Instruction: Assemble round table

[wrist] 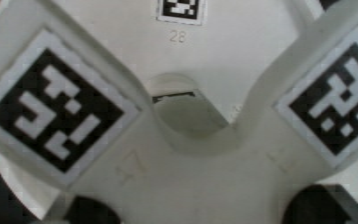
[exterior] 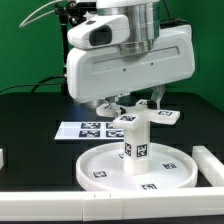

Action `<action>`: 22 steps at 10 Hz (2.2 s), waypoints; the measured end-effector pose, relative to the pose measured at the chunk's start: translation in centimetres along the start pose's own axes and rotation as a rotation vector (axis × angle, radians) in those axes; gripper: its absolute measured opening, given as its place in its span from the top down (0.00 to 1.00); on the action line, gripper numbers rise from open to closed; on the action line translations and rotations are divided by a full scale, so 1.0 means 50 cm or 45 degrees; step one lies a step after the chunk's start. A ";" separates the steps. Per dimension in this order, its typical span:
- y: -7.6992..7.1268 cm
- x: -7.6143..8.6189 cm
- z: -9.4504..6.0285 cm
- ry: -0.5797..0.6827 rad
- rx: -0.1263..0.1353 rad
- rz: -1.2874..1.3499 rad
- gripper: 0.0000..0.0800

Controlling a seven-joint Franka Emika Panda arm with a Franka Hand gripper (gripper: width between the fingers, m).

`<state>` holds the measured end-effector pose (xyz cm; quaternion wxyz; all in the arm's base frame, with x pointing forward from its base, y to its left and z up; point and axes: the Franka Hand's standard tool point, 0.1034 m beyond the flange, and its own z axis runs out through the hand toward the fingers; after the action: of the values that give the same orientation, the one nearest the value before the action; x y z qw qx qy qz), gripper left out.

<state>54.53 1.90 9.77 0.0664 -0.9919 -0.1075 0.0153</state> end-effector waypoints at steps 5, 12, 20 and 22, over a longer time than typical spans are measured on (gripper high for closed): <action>-0.002 0.010 -0.003 0.034 0.024 0.445 0.44; -0.005 0.023 -0.004 0.109 0.075 1.154 0.44; -0.011 0.026 -0.003 0.101 0.140 1.795 0.44; -0.011 0.028 -0.003 0.101 0.152 1.975 0.44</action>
Offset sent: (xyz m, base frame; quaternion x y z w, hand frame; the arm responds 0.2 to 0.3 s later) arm 0.0000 0.0000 0.0000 0.0000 0.0000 0.1938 0.9810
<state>55.77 2.71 9.99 0.0939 -0.7782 0.6204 0.0276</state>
